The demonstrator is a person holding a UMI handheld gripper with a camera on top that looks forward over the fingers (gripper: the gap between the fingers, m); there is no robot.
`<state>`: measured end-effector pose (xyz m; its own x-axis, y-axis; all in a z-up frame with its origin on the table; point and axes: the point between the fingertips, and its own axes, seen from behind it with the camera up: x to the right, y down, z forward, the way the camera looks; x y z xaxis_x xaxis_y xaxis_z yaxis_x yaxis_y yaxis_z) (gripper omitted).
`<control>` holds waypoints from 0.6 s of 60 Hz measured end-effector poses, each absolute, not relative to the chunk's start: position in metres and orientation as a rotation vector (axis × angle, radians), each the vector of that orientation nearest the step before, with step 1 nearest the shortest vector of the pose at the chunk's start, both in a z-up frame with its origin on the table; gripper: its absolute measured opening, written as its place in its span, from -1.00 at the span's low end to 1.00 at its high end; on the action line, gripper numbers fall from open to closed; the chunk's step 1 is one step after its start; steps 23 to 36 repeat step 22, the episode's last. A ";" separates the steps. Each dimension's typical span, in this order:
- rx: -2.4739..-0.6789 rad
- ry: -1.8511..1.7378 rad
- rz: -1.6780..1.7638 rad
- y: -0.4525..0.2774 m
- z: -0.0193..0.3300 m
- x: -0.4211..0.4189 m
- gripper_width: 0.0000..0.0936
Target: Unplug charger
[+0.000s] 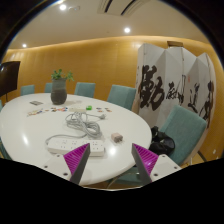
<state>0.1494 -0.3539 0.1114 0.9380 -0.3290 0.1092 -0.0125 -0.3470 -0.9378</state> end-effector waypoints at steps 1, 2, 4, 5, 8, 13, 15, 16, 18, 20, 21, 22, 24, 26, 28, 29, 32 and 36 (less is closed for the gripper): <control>-1.903 0.246 -0.332 -0.357 0.112 0.148 0.86; -1.901 0.242 -0.331 -0.359 0.114 0.146 0.85; -1.896 0.236 -0.327 -0.364 0.117 0.141 0.85; -1.893 0.234 -0.323 -0.367 0.118 0.139 0.85; -1.883 0.230 -0.316 -0.374 0.123 0.135 0.85; -1.870 0.222 -0.327 -0.382 0.129 0.129 0.85; -1.870 0.219 -0.330 -0.384 0.130 0.127 0.85; -1.870 0.217 -0.330 -0.385 0.130 0.126 0.85; -1.868 0.213 -0.328 -0.388 0.132 0.123 0.86; -1.863 0.213 -0.322 -0.391 0.133 0.120 0.85; -1.861 0.214 -0.318 -0.392 0.135 0.119 0.86; -1.859 0.215 -0.315 -0.393 0.136 0.118 0.85; -1.859 0.215 -0.315 -0.393 0.136 0.118 0.85; -1.859 0.215 -0.315 -0.393 0.136 0.118 0.85; -1.859 0.215 -0.315 -0.393 0.136 0.118 0.85; -1.859 0.215 -0.315 -0.393 0.136 0.118 0.85; -1.859 0.215 -0.315 -0.393 0.136 0.118 0.85; -1.859 0.215 -0.315 -0.393 0.136 0.118 0.85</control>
